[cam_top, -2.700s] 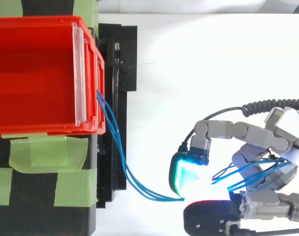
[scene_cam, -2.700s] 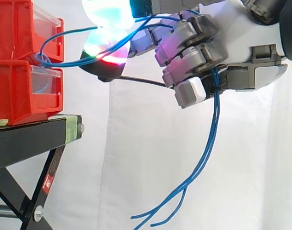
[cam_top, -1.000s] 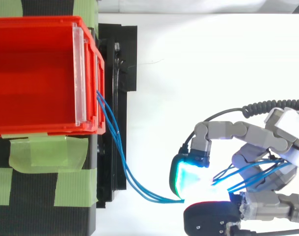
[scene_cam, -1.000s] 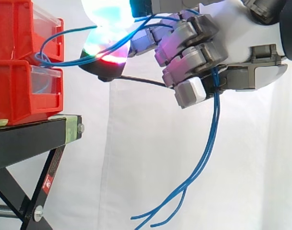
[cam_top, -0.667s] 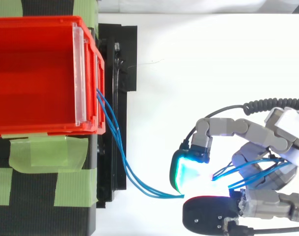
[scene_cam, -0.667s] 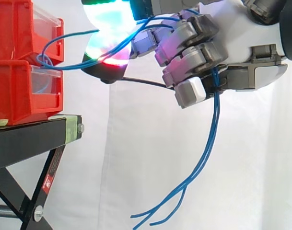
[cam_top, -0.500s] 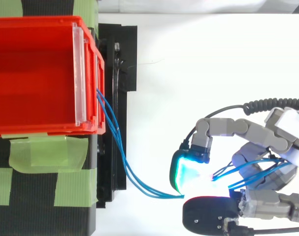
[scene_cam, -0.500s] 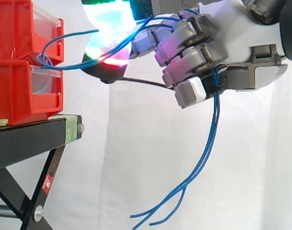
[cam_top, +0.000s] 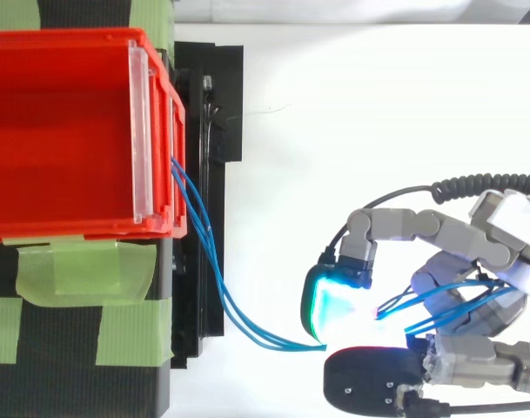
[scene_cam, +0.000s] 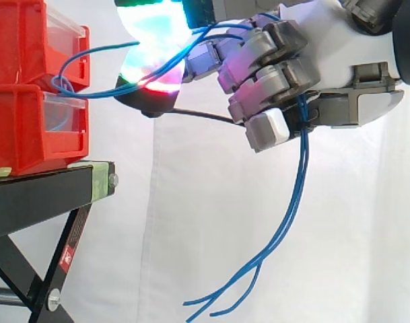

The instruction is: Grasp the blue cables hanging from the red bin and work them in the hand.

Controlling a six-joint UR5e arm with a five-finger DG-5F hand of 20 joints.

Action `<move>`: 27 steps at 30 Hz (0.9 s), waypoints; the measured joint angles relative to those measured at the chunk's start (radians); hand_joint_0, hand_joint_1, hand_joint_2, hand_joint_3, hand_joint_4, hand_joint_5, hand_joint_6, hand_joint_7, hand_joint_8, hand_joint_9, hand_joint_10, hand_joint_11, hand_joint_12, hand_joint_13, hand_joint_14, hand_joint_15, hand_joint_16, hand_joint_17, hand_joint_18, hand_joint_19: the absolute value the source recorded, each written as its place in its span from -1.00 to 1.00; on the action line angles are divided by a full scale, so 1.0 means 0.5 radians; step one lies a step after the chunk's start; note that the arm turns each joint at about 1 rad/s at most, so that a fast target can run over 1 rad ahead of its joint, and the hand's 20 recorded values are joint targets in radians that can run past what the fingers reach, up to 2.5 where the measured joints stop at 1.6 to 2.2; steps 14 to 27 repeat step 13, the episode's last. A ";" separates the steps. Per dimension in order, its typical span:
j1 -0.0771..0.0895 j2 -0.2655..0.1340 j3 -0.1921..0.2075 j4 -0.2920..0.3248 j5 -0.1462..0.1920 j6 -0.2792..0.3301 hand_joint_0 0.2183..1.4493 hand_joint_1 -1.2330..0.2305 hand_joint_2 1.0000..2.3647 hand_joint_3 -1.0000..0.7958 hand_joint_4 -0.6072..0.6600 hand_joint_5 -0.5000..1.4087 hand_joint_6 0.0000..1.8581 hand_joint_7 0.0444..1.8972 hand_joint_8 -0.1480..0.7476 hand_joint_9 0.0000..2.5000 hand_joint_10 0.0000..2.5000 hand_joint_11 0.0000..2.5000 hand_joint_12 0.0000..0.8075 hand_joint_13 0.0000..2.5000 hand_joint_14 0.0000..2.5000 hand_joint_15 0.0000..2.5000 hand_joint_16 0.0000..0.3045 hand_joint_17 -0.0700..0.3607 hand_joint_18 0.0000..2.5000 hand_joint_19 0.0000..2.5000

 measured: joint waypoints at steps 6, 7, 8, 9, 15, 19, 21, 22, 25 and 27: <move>0.000 0.000 0.000 0.000 -0.001 0.000 0.37 -0.15 -0.97 0.31 0.29 -0.27 -0.33 0.37 0.63 0.36 1.00 1.00 0.75 0.68 1.00 0.72 0.38 0.06 1.00 -0.39; 0.000 0.000 0.000 0.000 -0.001 0.000 0.37 -0.15 -0.97 0.31 0.28 -0.27 -0.33 0.38 0.63 0.36 1.00 1.00 0.75 0.68 1.00 0.72 0.38 0.06 1.00 -0.39; 0.000 0.000 0.000 0.000 -0.001 0.000 0.37 -0.15 -0.97 0.31 0.27 -0.28 -0.33 0.37 0.63 0.36 1.00 1.00 0.75 0.68 1.00 0.72 0.38 0.06 1.00 -0.39; 0.000 0.000 0.000 0.000 -0.001 0.000 0.37 -0.15 -0.97 0.31 0.28 -0.28 -0.33 0.38 0.63 0.36 1.00 1.00 0.75 0.68 1.00 0.72 0.38 0.06 1.00 -0.39; 0.001 0.000 0.000 0.000 -0.001 0.000 0.37 -0.15 -0.97 0.31 0.28 -0.28 -0.32 0.37 0.63 0.36 1.00 1.00 0.75 0.68 1.00 0.72 0.38 0.06 1.00 -0.39; 0.001 0.000 0.000 0.000 -0.001 0.000 0.37 -0.15 -0.97 0.31 0.28 -0.28 -0.32 0.37 0.63 0.36 1.00 1.00 0.75 0.68 1.00 0.72 0.38 0.06 1.00 -0.39; 0.001 0.000 0.000 0.000 -0.001 0.000 0.37 -0.15 -0.97 0.31 0.28 -0.28 -0.32 0.37 0.63 0.36 1.00 1.00 0.75 0.68 1.00 0.72 0.38 0.06 1.00 -0.39; 0.001 0.000 0.000 0.000 -0.001 0.000 0.37 -0.15 -0.97 0.31 0.28 -0.28 -0.32 0.37 0.63 0.36 1.00 1.00 0.75 0.68 1.00 0.72 0.38 0.06 1.00 -0.39; 0.001 0.000 0.000 0.000 -0.001 0.000 0.37 -0.15 -0.97 0.31 0.28 -0.28 -0.32 0.37 0.63 0.36 1.00 1.00 0.75 0.68 1.00 0.72 0.38 0.06 1.00 -0.39; 0.001 0.000 0.000 0.000 -0.001 0.000 0.37 -0.15 -0.97 0.31 0.28 -0.28 -0.32 0.37 0.63 0.36 1.00 1.00 0.75 0.68 1.00 0.72 0.38 0.06 1.00 -0.39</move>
